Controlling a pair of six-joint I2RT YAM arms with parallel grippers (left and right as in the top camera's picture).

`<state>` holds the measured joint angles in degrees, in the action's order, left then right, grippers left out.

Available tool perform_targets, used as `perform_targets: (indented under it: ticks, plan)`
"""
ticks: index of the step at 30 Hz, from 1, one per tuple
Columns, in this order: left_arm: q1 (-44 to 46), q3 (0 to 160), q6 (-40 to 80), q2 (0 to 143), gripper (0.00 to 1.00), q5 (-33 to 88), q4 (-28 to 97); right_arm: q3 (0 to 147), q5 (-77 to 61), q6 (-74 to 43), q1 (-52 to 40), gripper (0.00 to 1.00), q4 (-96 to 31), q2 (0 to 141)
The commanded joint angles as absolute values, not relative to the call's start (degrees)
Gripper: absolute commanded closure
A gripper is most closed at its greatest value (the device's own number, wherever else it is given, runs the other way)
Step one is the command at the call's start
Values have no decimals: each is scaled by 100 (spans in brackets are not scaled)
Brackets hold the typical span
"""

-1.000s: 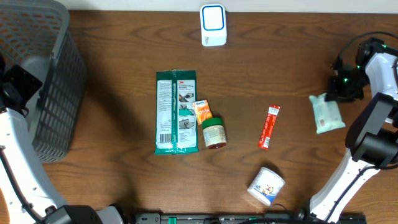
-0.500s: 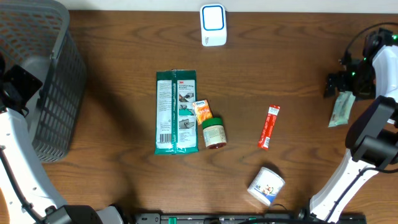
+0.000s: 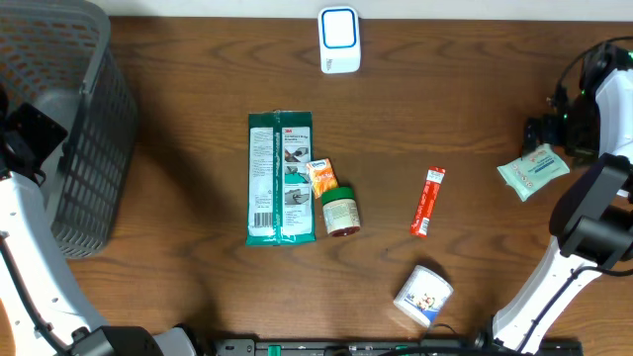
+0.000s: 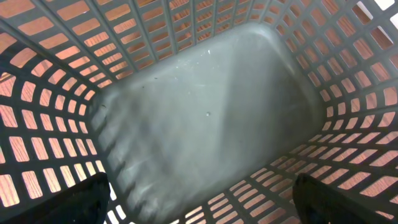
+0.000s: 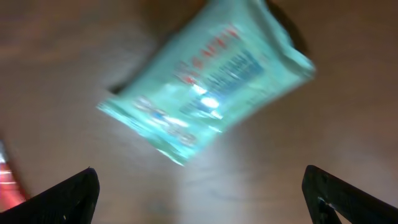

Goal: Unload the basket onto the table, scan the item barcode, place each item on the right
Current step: 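Move the right gripper over the red Nescafe stick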

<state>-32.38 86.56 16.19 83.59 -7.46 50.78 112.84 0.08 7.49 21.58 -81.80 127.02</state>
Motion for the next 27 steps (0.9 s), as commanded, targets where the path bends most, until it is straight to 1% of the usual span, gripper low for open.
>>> perform_targets:
  ticks: [1, 4, 6, 7, 9, 11, 14, 16, 18, 22, 27]
  plan:
    - [-3256, 8733, 1546, 8401, 7, -779, 5081, 11526, -1988, 631, 2165, 1, -8235, 12626]
    - [-3256, 8733, 1546, 8403, 7, -779, 5081, 11561, -3081, 703, 2163, 1, -8543, 12623]
    - [-3256, 8733, 1546, 8401, 6, -779, 5081, 11559, -3321, 738, 2134, 2, -8770, 12623]
    - [-3256, 8733, 1544, 8403, 7, -779, 5078, 11557, -3330, 738, 2106, 5, -8873, 12623]
    - [-3256, 8733, 1544, 8401, 6, -779, 5078, 11555, -3310, 757, 2010, 13, -9102, 12623]
    - [-3256, 8733, 1544, 8403, 7, -779, 5081, 11555, -3308, 832, 1885, 28, -9260, 12623]
    - [-3256, 8733, 1546, 8401, 7, -779, 5081, 11555, -3175, 832, 1634, 39, -9338, 12623]
    - [-3256, 8733, 1546, 8401, 7, -779, 5081, 11528, -2897, 609, 1446, 49, -9389, 12623]
    - [-3256, 8733, 1546, 8401, 7, -779, 5078, 11445, -2611, 320, 1236, 50, -9389, 12623]
    - [-3256, 8733, 1544, 8403, 6, -779, 5078, 11168, -2069, -355, 674, 45, -9198, 12623]
    - [-3256, 8733, 1546, 8401, 7, -779, 5078, 10621, -1387, -1219, -38, 44, -8696, 12623]
